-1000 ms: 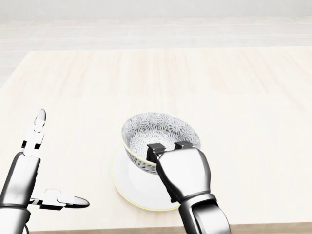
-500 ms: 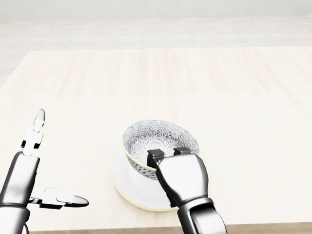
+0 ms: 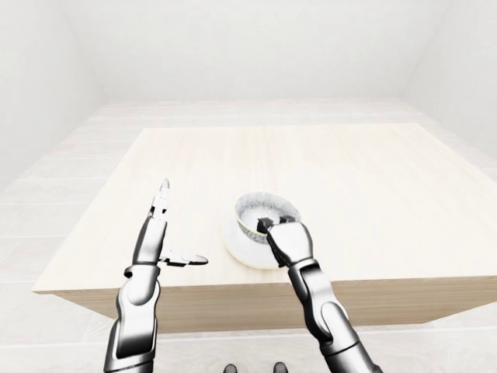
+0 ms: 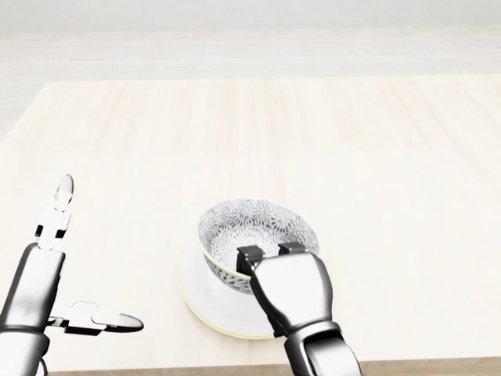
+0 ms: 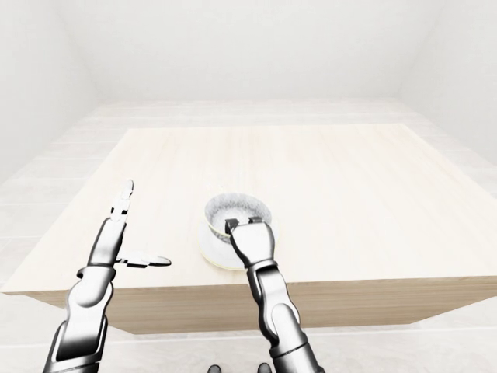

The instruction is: Put the bowl on the plate.

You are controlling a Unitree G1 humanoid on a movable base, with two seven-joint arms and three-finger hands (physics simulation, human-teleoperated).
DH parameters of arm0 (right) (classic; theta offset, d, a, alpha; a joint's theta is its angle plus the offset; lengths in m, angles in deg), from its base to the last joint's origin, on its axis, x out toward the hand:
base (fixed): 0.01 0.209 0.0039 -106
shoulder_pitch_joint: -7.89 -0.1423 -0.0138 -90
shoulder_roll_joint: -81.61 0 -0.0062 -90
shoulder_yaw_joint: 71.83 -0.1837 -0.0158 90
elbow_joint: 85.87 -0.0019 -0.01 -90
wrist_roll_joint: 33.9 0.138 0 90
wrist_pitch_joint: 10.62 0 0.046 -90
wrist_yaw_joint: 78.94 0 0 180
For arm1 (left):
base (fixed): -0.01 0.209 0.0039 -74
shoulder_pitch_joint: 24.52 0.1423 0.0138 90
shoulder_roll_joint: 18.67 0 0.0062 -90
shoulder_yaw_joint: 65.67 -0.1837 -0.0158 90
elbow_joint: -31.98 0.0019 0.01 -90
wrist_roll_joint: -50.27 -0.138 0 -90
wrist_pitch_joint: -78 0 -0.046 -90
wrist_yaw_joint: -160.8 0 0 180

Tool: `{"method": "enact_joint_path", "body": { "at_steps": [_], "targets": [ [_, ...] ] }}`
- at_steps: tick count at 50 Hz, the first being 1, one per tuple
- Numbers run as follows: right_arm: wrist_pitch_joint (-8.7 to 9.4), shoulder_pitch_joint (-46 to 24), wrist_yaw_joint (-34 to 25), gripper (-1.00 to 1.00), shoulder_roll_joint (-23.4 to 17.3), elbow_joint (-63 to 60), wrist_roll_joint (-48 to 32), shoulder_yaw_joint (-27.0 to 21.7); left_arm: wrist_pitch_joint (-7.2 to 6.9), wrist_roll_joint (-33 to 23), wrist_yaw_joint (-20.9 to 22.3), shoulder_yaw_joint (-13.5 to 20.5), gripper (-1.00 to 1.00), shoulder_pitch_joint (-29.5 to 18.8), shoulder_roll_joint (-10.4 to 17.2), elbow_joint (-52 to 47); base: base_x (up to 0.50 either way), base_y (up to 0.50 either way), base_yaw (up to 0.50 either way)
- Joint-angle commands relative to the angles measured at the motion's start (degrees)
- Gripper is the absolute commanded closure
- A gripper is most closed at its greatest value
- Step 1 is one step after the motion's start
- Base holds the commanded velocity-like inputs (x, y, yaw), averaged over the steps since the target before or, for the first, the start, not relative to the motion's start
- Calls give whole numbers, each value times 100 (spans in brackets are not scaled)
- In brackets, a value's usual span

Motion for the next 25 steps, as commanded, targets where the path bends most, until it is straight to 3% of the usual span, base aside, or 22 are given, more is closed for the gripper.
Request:
{"method": "enact_joint_path", "body": {
  "at_steps": [1,25],
  "targets": [
    [-38,5,174,54,-4,18,118,11,-33,-17,5,-10,-100,-2,-5,-40,0,0,0],
    [-9,23,232,52,10,124,64,55,19,7,1,3,-100,-2,2,8,0,0,0]
  ]
}}
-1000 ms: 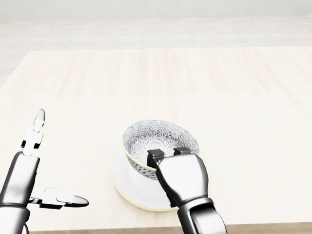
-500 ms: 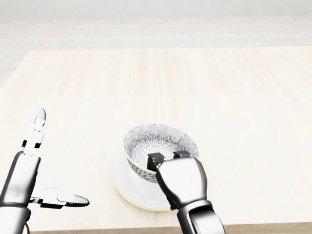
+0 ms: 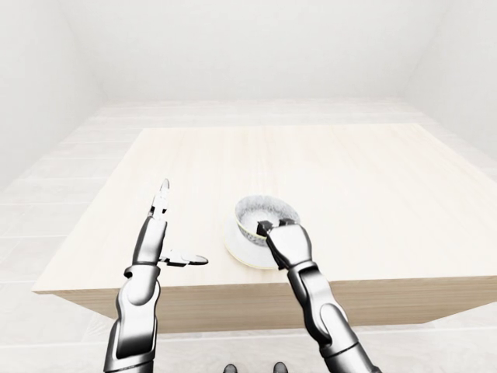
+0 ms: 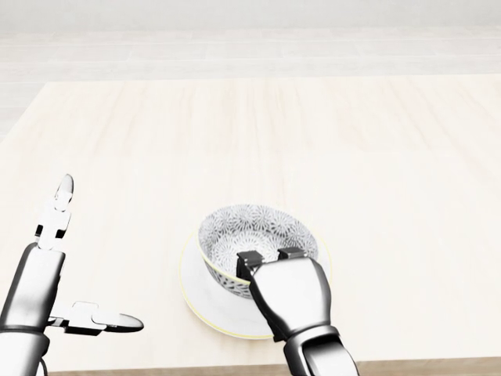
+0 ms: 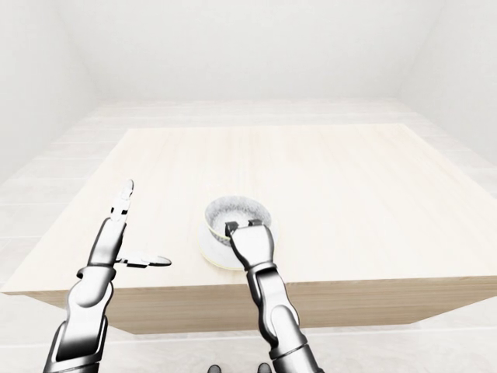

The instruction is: Put the bowl on the plate.

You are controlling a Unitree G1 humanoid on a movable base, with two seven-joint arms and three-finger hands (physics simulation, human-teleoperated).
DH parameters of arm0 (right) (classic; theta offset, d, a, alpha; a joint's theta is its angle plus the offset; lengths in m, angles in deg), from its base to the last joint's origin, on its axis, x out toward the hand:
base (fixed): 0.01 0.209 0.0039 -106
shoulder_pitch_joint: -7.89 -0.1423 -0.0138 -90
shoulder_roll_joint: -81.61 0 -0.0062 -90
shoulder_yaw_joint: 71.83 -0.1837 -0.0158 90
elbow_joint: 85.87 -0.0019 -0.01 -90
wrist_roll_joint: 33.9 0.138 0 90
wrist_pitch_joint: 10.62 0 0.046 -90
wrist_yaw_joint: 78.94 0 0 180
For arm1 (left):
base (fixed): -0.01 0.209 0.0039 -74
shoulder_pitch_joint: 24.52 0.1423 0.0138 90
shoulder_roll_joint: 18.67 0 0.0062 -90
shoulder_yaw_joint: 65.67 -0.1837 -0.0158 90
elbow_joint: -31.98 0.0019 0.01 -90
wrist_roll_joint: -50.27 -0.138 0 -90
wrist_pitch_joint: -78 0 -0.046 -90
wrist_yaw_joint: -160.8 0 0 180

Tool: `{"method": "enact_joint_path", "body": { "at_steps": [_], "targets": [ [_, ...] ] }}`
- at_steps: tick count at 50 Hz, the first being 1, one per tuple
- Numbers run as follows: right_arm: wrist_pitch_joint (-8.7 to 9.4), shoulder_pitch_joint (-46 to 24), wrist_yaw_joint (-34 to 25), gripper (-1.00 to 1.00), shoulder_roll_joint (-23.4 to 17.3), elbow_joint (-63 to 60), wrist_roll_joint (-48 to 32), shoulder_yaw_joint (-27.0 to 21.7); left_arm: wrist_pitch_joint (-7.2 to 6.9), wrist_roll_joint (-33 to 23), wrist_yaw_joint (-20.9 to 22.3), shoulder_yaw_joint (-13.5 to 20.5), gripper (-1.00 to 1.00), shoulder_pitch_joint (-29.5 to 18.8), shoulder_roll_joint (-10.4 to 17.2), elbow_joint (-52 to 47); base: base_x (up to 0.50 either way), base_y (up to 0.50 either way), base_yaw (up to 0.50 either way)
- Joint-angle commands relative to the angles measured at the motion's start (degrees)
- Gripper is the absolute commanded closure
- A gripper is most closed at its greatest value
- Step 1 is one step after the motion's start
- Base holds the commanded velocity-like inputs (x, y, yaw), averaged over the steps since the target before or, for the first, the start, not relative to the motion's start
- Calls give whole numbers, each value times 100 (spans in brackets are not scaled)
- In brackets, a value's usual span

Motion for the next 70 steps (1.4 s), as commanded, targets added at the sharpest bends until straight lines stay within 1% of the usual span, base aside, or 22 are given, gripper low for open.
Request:
{"method": "enact_joint_path", "body": {
  "at_steps": [1,5,12,15,26,27,33,36,41,44,45,47,50,52,54,56,57,58,59,63,65,70],
  "targets": [
    [-11,-25,130,52,17,-13,105,15,14,3,-6,4,-100,-11,4,31,0,0,0],
    [-16,-35,152,51,22,31,114,16,-11,7,6,4,-100,-1,-3,-15,0,0,0],
    [-11,-32,150,45,29,34,121,25,46,22,-4,15,-100,11,1,16,0,0,0],
    [-8,-45,146,28,30,53,131,18,71,30,-16,16,-100,15,0,42,0,0,0],
    [-5,-94,167,12,33,141,158,-6,70,47,-10,28,-100,33,0,7,0,0,0],
    [-6,-94,172,7,32,157,157,-4,66,51,-4,33,-100,32,2,0,0,0,0],
    [-5,-94,163,-9,33,157,154,0,99,48,-23,29,-100,20,7,55,0,0,0],
    [-2,-118,182,-24,34,199,155,-12,91,57,-20,41,-100,10,12,61,0,0,0],
    [0,-107,170,-21,32,178,152,-9,82,53,-17,39,-100,33,4,23,0,0,0],
    [4,-100,154,-23,28,153,147,-10,91,46,-22,37,-100,34,4,31,0,0,0],
    [7,-91,134,-24,26,120,146,-9,60,52,-4,42,-100,27,4,3,0,0,0],
    [9,-80,114,-28,22,85,143,-9,54,48,-9,40,-100,26,1,-3,0,0,0],
    [10,-66,63,-45,10,4,156,-23,44,38,-8,32,-100,32,-5,-25,0,0,0],
    [12,-66,39,-51,7,-29,164,-34,50,33,-12,29,-100,32,-4,-16,0,0,0],
    [14,-53,-27,-61,6,-133,200,-52,27,37,-3,38,-100,24,-2,-34,0,0,0],
    [17,-31,-83,-65,0,-211,215,-56,21,41,1,40,-100,25,-2,-46,0,0,0],
    [2,26,-261,-81,2,-436,313,-72,16,33,0,37,-100,28,-3,-57,0,0,0],
    [6,28,-267,-81,1,-443,315,-71,16,33,1,37,-100,28,-3,-57,0,0,0],
    [-8,106,-490,-100,-11,-705,407,-78,9,27,2,30,-100,32,-8,-69,0,0,0],
    [86,164,-970,-100,38,-1216,721,-171,-14,18,12,22,-100,34,-15,-103,0,0,0],
    [150,161,-1213,-100,46,-1441,864,-221,22,24,-1,18,-100,40,-15,-67,0,0,0],
    [150,53,-1581,-100,51,-1726,1155,-335,50,20,-17,23,-100,38,-8,-15,0,0,0]
  ]
}}
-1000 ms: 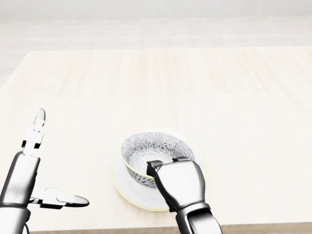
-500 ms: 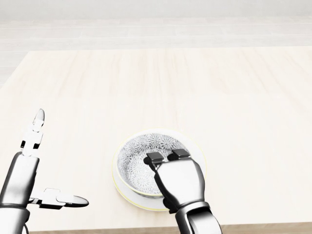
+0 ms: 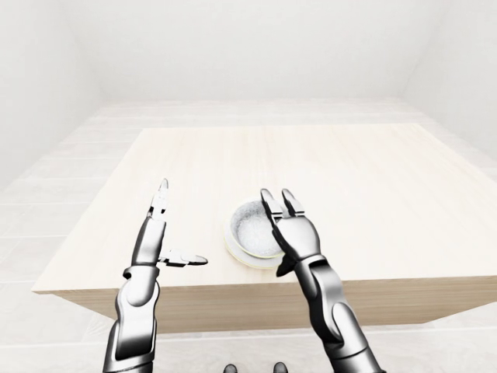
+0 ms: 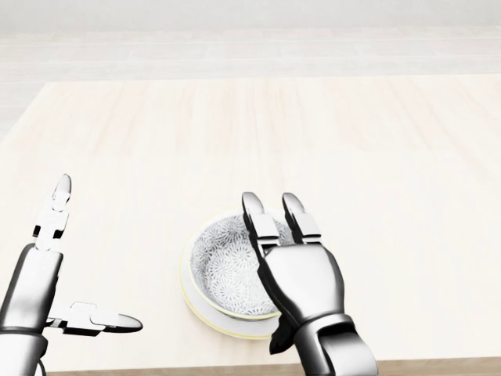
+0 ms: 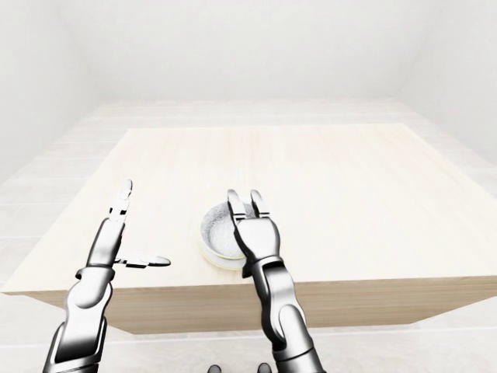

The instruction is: Put the bowl on the plate.

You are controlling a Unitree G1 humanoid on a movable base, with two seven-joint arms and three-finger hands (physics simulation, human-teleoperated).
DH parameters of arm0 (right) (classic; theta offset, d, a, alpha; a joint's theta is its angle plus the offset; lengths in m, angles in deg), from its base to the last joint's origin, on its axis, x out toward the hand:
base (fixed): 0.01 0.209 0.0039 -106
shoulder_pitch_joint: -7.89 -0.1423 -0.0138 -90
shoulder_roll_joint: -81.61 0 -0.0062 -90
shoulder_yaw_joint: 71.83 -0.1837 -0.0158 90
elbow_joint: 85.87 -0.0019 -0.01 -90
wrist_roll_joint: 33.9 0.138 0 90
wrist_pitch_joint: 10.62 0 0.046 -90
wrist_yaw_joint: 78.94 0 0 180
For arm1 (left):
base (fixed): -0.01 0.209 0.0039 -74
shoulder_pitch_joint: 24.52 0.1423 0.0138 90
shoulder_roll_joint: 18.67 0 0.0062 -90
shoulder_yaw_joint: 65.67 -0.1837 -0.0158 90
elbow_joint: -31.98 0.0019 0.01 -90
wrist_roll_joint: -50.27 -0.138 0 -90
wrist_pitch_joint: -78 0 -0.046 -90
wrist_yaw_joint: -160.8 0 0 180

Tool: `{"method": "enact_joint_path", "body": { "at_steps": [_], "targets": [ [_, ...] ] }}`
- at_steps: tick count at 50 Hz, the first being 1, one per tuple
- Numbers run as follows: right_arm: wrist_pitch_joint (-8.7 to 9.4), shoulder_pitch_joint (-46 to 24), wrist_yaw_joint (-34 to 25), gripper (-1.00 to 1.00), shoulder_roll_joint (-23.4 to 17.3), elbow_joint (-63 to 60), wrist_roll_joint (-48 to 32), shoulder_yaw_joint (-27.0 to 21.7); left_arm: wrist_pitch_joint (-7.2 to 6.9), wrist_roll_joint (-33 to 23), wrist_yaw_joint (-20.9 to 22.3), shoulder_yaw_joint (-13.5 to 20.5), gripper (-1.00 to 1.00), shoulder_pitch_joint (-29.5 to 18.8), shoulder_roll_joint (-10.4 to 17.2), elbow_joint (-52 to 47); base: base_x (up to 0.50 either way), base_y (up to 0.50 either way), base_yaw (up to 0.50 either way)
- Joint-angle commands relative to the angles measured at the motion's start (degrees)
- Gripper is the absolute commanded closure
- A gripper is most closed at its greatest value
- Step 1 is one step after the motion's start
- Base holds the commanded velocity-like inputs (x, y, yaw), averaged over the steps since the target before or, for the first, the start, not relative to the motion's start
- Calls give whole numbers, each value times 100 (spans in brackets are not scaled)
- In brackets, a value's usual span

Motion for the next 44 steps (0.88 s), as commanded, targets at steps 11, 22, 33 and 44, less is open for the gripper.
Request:
{"method": "enact_joint_path", "body": {
  "at_steps": [11,22,33,44],
  "targets": [
    [45,-287,-2252,-100,171,-2186,1348,-509,-11,24,16,25,-100,15,1,-34,0,0,0],
    [45,-1351,-3136,-100,229,-4101,2022,-1193,-113,128,65,90,-100,-34,12,-119,0,0,0],
    [45,-1911,-3136,-100,-219,-5222,2609,-1753,-241,213,112,73,-100,8,-42,-365,0,0,0],
    [45,-1940,-3136,-100,-771,-5097,3531,-1925,-276,261,115,91,-100,39,-48,-457,0,0,0]
  ]
}}
